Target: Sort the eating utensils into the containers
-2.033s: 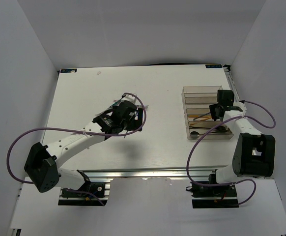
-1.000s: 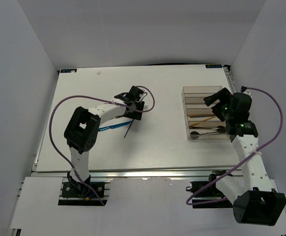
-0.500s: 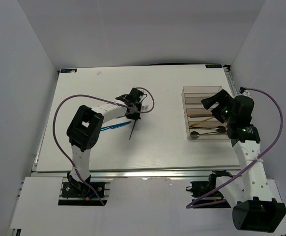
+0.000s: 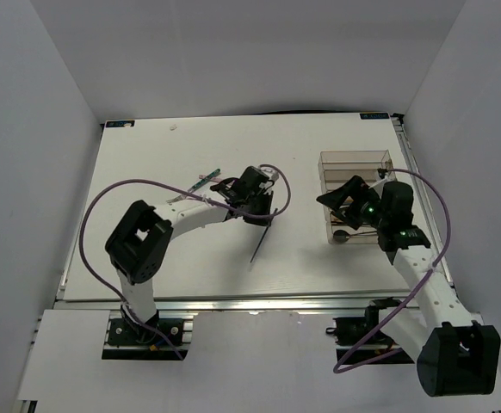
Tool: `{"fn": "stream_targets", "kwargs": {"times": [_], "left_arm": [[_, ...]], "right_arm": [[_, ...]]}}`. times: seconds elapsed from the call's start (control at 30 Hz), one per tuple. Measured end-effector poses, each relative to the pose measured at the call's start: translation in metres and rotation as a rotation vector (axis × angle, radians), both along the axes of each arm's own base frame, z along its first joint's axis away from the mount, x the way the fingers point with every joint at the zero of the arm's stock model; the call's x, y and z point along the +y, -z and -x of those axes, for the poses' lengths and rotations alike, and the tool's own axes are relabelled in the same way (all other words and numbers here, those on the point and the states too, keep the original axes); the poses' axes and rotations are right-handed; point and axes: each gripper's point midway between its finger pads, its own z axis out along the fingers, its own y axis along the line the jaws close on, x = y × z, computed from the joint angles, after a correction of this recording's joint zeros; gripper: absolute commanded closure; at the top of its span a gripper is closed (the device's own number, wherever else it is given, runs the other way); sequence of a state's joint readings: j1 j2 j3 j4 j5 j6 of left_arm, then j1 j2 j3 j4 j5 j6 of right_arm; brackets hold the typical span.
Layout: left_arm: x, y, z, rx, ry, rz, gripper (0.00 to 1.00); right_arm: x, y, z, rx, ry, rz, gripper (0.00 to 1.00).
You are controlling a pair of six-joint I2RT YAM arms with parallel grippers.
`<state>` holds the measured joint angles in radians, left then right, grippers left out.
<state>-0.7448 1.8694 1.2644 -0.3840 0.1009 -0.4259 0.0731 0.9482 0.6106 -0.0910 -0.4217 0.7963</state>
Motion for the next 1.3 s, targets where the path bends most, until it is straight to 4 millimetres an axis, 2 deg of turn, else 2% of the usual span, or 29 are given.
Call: {"fn": "stream_targets", "kwargs": {"times": [0.13,0.23,0.27,0.43,0.53,0.63,0.67,0.7,0.73,0.77,0.8,0.87,0.9,0.93,0.97,1.03,1.13,1.23,1.3], "left_arm": [[-0.037,-0.047,0.016,-0.041,0.065,0.168,1.0],[-0.06,-0.074,0.027,-0.058,0.108,0.272,1.0],[-0.065,-0.078,0.031,-0.057,0.117,0.293,1.0],[-0.084,-0.088,0.047,-0.035,0.157,0.359,1.0],[-0.09,-0.093,0.051,-0.025,0.169,0.386,1.0],[-0.094,-0.097,0.052,-0.024,0.172,0.411,1.0],[-0.095,-0.099,0.052,-0.023,0.174,0.417,1.0],[-0.095,-0.099,0.052,-0.022,0.174,0.422,1.0],[-0.096,-0.1,0.052,-0.023,0.175,0.425,1.0],[-0.096,-0.1,0.052,-0.022,0.175,0.424,0.88],[-0.096,-0.1,0.052,-0.021,0.173,0.421,0.74],[-0.096,-0.101,0.05,-0.028,0.172,0.413,0.52],[-0.096,-0.103,0.048,-0.03,0.163,0.409,0.32],[-0.095,-0.105,0.046,-0.041,0.156,0.402,0.12],[-0.094,-0.106,0.044,-0.046,0.147,0.388,0.02],[-0.09,-0.108,0.038,-0.067,0.123,0.359,0.02],[-0.074,-0.11,0.029,-0.113,0.066,0.282,0.02],[-0.047,-0.119,0.024,-0.172,0.004,0.195,0.02],[-0.028,-0.132,0.022,-0.221,-0.031,0.157,0.02]], "right_arm": [[0.019,-0.009,0.0,-0.036,-0.048,-0.031,0.17],[0.029,-0.002,-0.002,-0.014,-0.054,-0.034,0.22],[0.032,0.003,-0.003,0.003,-0.058,-0.033,0.26],[0.049,0.026,0.001,0.08,-0.085,-0.033,0.28],[0.059,0.034,0.002,0.103,-0.105,-0.028,0.35],[0.067,0.044,0.004,0.136,-0.122,-0.024,0.47],[0.07,0.046,0.005,0.144,-0.127,-0.024,0.65],[0.071,0.048,0.005,0.144,-0.131,-0.021,0.75],[0.073,0.047,0.005,0.146,-0.132,-0.027,0.88],[0.074,0.046,0.005,0.144,-0.13,-0.034,1.0],[0.076,0.042,0.004,0.139,-0.128,-0.046,1.0],[0.074,0.042,0.002,0.137,-0.11,-0.043,1.0],[0.072,0.043,0.0,0.137,-0.095,-0.039,1.0],[0.07,0.043,-0.002,0.138,-0.077,-0.036,1.0],[0.066,0.044,-0.005,0.139,-0.054,-0.032,1.0],[0.054,0.046,-0.012,0.154,0.004,-0.02,1.0],[0.02,0.044,-0.032,0.176,0.146,-0.01,1.0],[-0.032,0.039,-0.057,0.185,0.362,0.005,1.0],[-0.069,0.038,-0.069,0.198,0.513,0.013,1.0]]}}
